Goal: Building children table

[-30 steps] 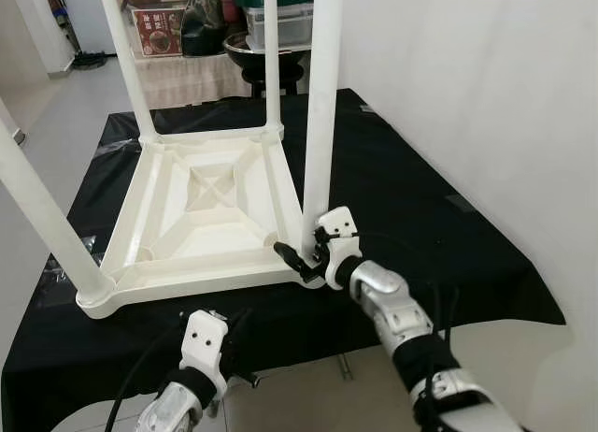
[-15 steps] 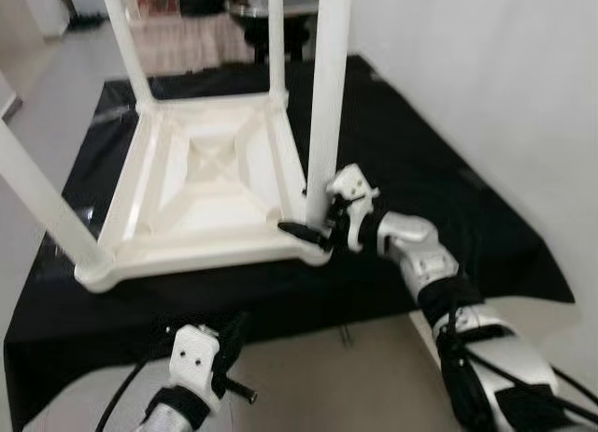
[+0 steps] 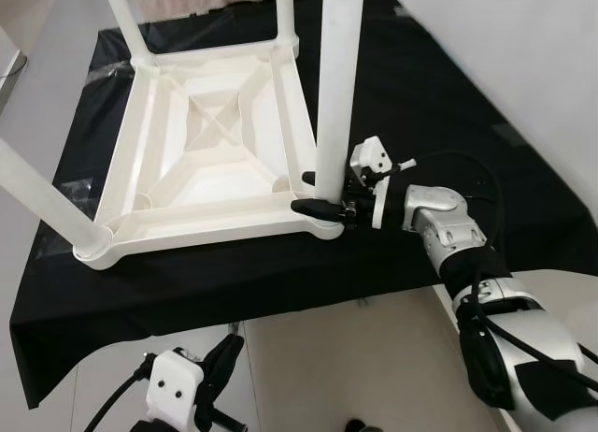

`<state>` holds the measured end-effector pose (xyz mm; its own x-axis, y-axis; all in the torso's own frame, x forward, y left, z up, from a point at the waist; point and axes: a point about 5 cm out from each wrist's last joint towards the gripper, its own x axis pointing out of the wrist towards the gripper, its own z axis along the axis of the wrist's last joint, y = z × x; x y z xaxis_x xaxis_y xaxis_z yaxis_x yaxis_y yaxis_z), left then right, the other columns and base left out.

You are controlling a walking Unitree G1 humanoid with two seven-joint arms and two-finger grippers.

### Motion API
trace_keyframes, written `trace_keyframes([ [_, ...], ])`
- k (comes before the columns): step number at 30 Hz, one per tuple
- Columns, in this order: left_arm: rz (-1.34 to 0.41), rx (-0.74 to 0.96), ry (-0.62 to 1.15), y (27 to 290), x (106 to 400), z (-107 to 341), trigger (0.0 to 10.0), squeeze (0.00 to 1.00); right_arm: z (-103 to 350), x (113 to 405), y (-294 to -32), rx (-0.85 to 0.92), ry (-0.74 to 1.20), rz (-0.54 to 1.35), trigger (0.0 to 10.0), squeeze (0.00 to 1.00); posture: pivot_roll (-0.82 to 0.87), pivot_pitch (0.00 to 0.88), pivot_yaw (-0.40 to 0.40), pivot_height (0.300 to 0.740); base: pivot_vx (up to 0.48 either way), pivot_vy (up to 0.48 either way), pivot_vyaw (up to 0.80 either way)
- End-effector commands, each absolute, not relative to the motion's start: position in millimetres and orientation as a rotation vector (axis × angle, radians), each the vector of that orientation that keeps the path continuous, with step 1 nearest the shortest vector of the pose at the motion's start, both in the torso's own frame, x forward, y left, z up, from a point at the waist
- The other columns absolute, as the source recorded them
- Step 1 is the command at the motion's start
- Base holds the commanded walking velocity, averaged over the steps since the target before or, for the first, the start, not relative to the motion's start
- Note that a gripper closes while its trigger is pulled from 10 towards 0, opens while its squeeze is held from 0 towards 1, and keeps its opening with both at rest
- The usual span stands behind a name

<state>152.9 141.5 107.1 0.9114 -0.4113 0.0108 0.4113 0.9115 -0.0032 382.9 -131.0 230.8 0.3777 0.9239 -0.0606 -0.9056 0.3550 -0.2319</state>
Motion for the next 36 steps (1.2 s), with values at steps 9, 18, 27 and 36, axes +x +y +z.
trace_keyframes([
  [9,-0.431,-0.008,0.038,143,157,100,10.0,0.00,225,382,-141,-0.233,-0.109,1.094,0.0,0.00,0.17,0.246,0.026,0.740,0.000,0.000,0.00],
  [18,-0.433,-0.014,0.030,140,187,92,10.0,0.00,138,345,-116,-0.062,0.058,0.518,0.0,0.00,0.08,0.177,0.026,0.740,0.000,0.000,0.00],
  [27,-0.441,-0.019,0.008,131,230,85,10.0,0.00,97,353,-70,-0.130,0.228,0.239,0.0,0.00,0.06,0.069,-0.002,0.740,0.000,0.000,0.00],
  [36,-0.423,-0.017,-0.009,129,246,81,10.0,0.00,119,358,-63,-0.115,0.203,0.224,10.0,0.00,0.05,0.035,-0.016,0.740,0.000,0.000,0.00],
])
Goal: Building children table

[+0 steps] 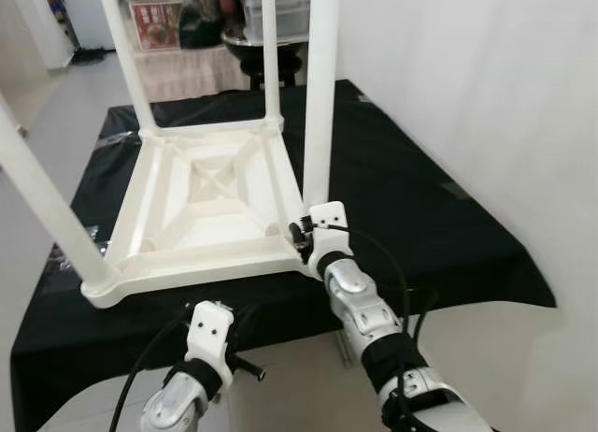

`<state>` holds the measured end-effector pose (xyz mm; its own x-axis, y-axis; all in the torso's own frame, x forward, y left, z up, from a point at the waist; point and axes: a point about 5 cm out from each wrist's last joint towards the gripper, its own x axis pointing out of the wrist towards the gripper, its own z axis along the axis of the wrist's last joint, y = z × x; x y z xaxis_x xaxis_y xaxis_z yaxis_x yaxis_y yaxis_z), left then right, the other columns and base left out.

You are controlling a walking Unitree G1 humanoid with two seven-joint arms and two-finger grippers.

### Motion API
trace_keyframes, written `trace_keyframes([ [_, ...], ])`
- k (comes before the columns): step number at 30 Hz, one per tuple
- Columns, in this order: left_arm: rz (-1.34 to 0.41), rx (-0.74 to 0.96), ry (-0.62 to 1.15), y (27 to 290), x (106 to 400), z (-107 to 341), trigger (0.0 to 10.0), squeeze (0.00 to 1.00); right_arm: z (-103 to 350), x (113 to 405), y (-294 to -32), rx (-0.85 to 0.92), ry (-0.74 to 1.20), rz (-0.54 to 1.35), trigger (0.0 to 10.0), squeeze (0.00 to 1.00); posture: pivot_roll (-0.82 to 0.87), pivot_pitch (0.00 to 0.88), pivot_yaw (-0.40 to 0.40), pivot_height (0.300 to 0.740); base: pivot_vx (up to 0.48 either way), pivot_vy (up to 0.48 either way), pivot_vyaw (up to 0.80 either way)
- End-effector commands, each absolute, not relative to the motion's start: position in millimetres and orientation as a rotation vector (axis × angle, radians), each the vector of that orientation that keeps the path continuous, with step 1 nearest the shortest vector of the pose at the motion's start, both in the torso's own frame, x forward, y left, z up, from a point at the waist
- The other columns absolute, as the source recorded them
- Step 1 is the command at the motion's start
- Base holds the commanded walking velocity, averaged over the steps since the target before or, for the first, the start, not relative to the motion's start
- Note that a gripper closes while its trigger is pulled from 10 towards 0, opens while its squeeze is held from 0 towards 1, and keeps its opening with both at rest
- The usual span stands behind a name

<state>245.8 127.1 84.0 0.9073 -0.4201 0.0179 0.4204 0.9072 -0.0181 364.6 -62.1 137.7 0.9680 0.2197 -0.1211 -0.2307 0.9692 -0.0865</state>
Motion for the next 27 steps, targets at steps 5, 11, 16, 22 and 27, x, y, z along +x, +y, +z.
trace_keyframes([
  [5,-0.426,-0.023,-0.020,128,246,80,10.0,0.00,130,367,-79,-0.098,0.120,0.272,10.0,1.00,0.05,0.048,-0.017,0.740,0.000,0.000,0.00],
  [11,-0.428,-0.026,-0.027,128,243,80,10.0,0.00,142,372,-88,-0.074,0.045,0.351,10.0,1.00,0.05,0.061,-0.016,0.740,0.000,0.000,0.00],
  [16,-0.432,-0.032,-0.029,128,232,81,10.0,0.00,155,368,-102,-0.135,0.002,0.669,10.0,0.00,0.08,0.111,-0.016,0.740,0.000,0.000,0.00],
  [22,-0.440,-0.031,-0.026,129,211,84,10.0,0.00,168,368,-126,-0.270,-0.002,0.883,10.0,0.00,0.12,0.163,-0.002,0.740,0.000,0.000,0.00],
  [27,-0.446,-0.032,-0.003,134,188,89,10.0,0.00,198,382,-138,-0.249,-0.044,0.903,10.0,0.00,0.17,0.233,0.023,0.740,0.000,0.000,0.00],
])
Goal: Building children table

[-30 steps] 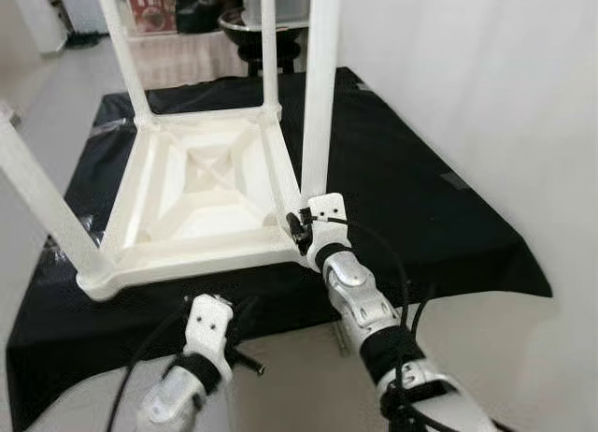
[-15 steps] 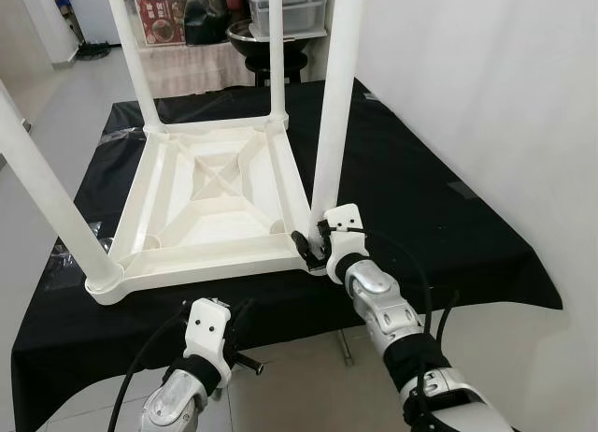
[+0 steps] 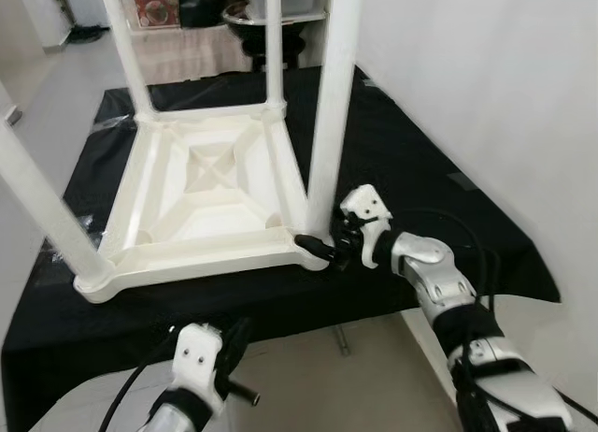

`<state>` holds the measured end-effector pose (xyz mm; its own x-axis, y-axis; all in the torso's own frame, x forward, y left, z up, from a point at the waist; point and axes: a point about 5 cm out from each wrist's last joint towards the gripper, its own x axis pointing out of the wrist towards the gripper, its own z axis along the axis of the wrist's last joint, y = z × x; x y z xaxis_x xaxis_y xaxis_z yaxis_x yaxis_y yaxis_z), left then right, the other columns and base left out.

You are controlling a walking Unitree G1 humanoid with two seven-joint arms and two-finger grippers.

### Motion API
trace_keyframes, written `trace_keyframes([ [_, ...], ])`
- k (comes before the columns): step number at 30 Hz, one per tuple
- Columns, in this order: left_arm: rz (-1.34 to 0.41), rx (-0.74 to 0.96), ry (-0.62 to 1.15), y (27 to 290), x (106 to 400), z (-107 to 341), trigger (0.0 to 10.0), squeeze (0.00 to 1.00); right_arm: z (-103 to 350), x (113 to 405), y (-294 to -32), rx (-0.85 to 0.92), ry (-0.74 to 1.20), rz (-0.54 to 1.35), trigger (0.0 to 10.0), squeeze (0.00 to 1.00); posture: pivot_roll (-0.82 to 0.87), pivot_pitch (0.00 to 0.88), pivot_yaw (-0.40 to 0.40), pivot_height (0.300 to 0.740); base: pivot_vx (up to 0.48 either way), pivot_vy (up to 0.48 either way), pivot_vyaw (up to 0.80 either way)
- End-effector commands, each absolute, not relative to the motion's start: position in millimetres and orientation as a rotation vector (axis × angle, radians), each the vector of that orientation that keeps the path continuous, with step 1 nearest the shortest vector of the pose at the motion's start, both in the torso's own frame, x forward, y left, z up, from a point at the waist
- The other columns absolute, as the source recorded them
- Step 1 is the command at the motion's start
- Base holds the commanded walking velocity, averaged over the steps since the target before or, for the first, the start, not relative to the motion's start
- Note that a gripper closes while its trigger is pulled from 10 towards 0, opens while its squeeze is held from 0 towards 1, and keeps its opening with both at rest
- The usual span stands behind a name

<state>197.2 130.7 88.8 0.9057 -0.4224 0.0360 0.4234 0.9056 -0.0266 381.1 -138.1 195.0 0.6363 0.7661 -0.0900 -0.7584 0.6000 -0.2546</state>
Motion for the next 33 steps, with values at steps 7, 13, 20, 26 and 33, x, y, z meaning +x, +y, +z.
trace_keyframes([
  [7,-0.448,-0.028,0.019,138,165,97,10.0,0.00,211,384,-138,-0.253,-0.061,0.978,10.0,0.00,0.21,0.290,0.044,0.740,0.000,0.000,0.00],
  [13,-0.443,-0.032,0.048,141,142,107,10.0,0.00,219,381,-134,-0.261,-0.063,1.134,10.0,0.00,0.24,0.335,0.057,0.740,0.000,0.000,0.00],
  [20,-0.445,-0.045,0.081,140,125,118,10.0,0.00,235,383,-121,-0.248,-0.096,1.232,3.7,0.00,0.26,0.374,0.059,0.740,0.000,0.000,0.00],
  [26,-0.441,-0.050,0.089,138,129,117,10.0,0.00,235,383,-122,-0.239,-0.096,1.240,0.0,0.00,0.24,0.351,0.048,0.740,0.000,0.000,0.00],
  [33,-0.438,-0.053,0.091,137,147,111,10.0,0.00,232,383,-136,-0.226,-0.124,1.198,0.0,0.00,0.19,0.290,0.034,0.740,0.000,0.000,0.00],
])
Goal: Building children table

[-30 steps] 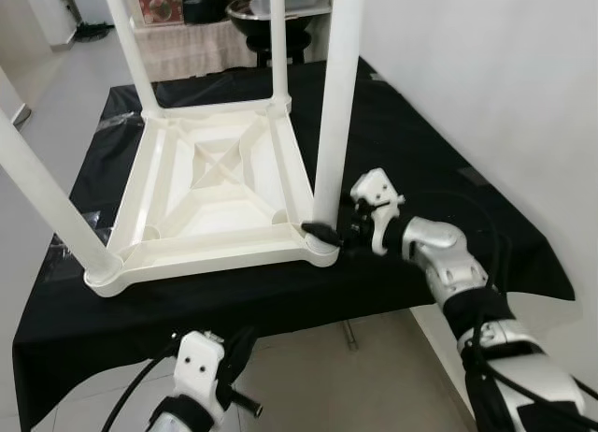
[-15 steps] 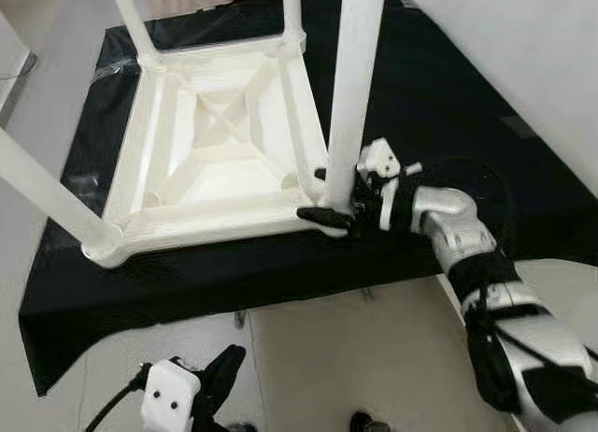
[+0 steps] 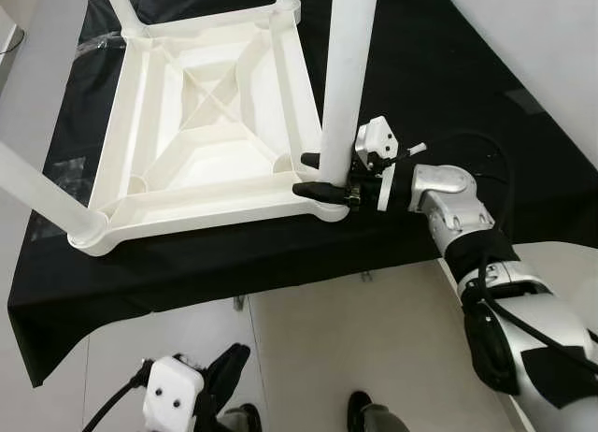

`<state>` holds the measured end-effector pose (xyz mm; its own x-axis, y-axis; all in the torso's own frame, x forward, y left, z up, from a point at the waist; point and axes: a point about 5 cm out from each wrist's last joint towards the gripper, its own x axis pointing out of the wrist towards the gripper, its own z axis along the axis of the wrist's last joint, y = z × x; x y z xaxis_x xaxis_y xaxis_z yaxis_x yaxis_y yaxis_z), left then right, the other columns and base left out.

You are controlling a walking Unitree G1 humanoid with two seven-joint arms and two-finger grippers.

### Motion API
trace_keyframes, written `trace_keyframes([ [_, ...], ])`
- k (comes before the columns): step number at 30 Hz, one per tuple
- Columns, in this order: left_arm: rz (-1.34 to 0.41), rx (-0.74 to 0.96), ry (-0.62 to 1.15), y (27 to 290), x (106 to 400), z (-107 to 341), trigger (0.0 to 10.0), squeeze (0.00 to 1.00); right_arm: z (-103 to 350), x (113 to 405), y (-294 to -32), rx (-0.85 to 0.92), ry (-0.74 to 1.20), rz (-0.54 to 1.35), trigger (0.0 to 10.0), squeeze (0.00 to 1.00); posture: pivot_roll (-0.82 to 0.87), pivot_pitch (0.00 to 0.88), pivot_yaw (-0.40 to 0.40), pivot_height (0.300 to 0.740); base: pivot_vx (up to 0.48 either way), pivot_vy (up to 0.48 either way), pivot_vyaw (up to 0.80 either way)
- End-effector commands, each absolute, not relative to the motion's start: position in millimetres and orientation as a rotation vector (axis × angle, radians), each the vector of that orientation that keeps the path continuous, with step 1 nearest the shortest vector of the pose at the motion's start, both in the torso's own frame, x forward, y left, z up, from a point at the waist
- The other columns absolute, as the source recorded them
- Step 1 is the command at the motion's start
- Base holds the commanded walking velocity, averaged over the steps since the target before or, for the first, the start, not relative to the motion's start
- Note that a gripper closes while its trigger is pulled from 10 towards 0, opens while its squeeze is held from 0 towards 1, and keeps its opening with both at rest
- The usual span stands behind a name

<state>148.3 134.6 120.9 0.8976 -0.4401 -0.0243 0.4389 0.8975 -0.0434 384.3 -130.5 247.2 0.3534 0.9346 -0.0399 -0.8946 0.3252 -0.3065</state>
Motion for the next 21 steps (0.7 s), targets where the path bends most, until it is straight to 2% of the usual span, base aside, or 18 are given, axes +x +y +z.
trace_keyframes([
  [1,-0.438,-0.053,0.091,137,147,111,10.0,0.00,232,383,-136,-0.226,-0.124,1.198,0.0,0.00,0.19,0.290,0.034,0.740,0.000,0.000,0.00],
  [4,-0.433,-0.048,0.083,136,162,104,10.0,0.00,221,378,-149,-0.230,-0.158,1.063,0.0,0.00,0.15,0.238,0.016,0.740,0.000,0.000,0.00],
  [7,-0.429,-0.047,0.079,137,171,101,10.0,0.00,205,374,-149,-0.195,-0.136,0.951,0.0,0.00,0.13,0.214,0.010,0.740,0.000,0.000,0.00],
  [8,-0.426,-0.047,0.075,137,178,98,10.0,0.00,180,366,-141,-0.146,-0.075,0.838,0.0,0.00,0.11,0.192,0.006,0.740,0.000,0.000,0.00],
  [11,-0.424,-0.047,0.073,138,183,97,10.0,0.00,164,360,-135,-0.117,-0.030,0.756,0.0,0.00,0.11,0.186,0.007,0.740,0.000,0.000,0.00],
  [13,-0.421,-0.044,0.065,139,197,93,10.0,0.00,100,328,-107,-0.075,0.174,0.434,0.0,0.00,0.08,0.137,0.008,0.740,0.000,0.000,0.00],
  [17,-0.421,-0.041,0.061,138,210,89,10.0,0.00,76,317,-92,-0.096,0.267,0.314,0.0,0.00,0.07,0.108,0.015,0.740,0.000,0.000,0.00],
  [20,-0.419,-0.037,0.057,138,216,87,10.0,0.00,76,325,-86,-0.121,0.265,0.301,0.0,0.00,0.07,0.084,0.010,0.740,0.000,0.000,0.00],
  [21,-0.418,-0.035,0.055,137,222,85,10.0,0.00,82,336,-77,-0.145,0.253,0.300,0.0,0.00,0.07,0.064,0.004,0.740,0.000,0.000,0.00],
])
